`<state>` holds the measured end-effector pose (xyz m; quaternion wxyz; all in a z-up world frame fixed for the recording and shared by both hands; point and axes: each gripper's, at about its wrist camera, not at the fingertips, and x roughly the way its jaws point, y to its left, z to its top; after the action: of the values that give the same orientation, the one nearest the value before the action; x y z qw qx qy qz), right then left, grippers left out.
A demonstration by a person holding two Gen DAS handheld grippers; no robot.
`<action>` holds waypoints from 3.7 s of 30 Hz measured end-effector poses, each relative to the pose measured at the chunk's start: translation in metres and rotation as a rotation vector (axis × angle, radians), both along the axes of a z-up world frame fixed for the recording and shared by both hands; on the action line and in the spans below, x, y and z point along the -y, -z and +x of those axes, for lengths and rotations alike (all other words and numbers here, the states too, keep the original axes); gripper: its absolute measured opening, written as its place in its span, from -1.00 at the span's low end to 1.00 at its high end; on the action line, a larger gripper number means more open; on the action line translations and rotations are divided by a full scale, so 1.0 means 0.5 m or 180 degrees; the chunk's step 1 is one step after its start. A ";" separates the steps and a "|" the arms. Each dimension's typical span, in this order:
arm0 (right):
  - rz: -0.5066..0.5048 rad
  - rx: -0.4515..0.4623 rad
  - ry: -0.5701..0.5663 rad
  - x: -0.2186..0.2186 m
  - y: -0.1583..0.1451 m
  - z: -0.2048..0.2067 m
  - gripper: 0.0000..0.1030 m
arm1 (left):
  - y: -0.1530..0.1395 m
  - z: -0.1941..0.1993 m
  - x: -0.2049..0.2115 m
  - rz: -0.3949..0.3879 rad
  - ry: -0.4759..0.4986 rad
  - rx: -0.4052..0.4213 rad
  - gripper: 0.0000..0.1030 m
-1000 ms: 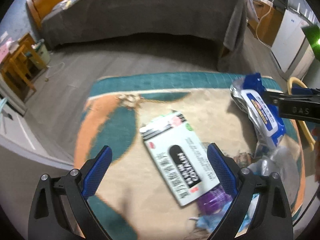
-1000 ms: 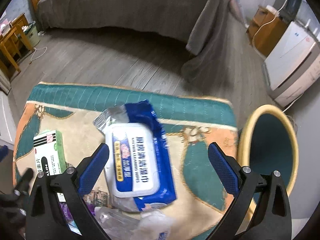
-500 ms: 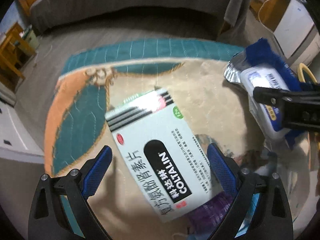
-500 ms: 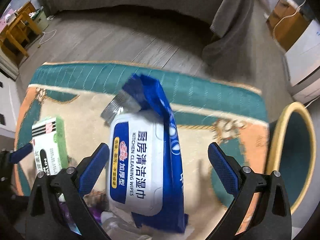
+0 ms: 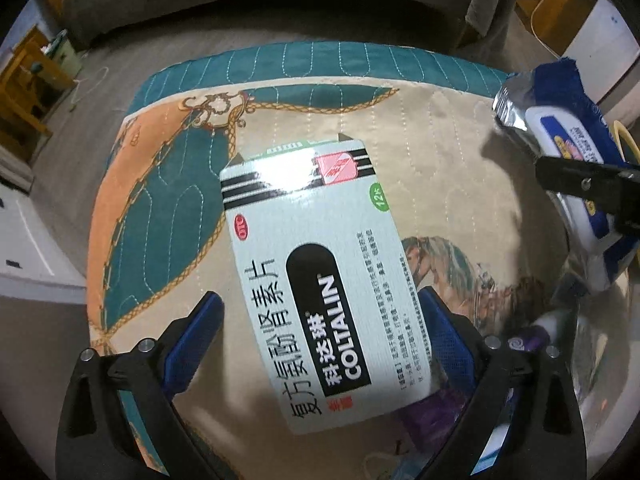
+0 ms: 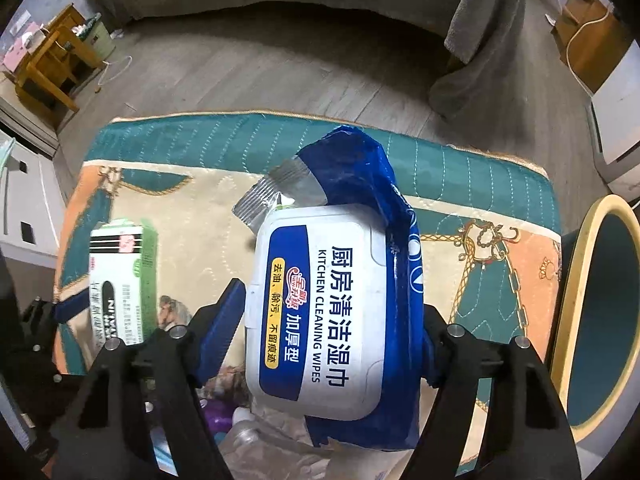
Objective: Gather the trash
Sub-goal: 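Grasp the white medicine box with the left tool while the right tool grasps the blue wet-wipes pack, then carry the wipes pack over the bin with the right tool while the left tool carries the medicine box, then open both tools to drop the wipes pack and medicine box into the bin, then move the right tool to the mat and grasp the white tissue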
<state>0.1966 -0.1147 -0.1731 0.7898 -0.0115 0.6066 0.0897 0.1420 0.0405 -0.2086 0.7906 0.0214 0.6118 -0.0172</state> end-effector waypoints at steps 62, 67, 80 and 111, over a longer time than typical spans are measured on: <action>0.0291 0.0874 0.1472 0.534 -0.193 -0.163 0.27 | -0.277 -0.125 0.499 -0.0160 0.1465 0.1363 0.42; 0.0252 0.0784 0.1711 0.580 -0.165 -0.168 0.28 | -0.246 -0.109 0.558 -0.0286 0.1672 0.1170 0.42; 0.0270 0.0635 0.2057 0.663 -0.110 -0.165 0.29 | -0.179 -0.046 0.690 -0.0274 0.2016 0.0999 0.42; 0.0328 0.0822 0.1884 0.596 -0.191 -0.206 0.89 | -0.300 -0.100 0.380 -0.0103 0.1191 0.1276 0.84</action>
<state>0.0938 -0.4128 -0.0778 0.8516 0.1940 0.4731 -0.1154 0.0918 -0.1495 -0.0586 0.8792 0.1244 0.4282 -0.1681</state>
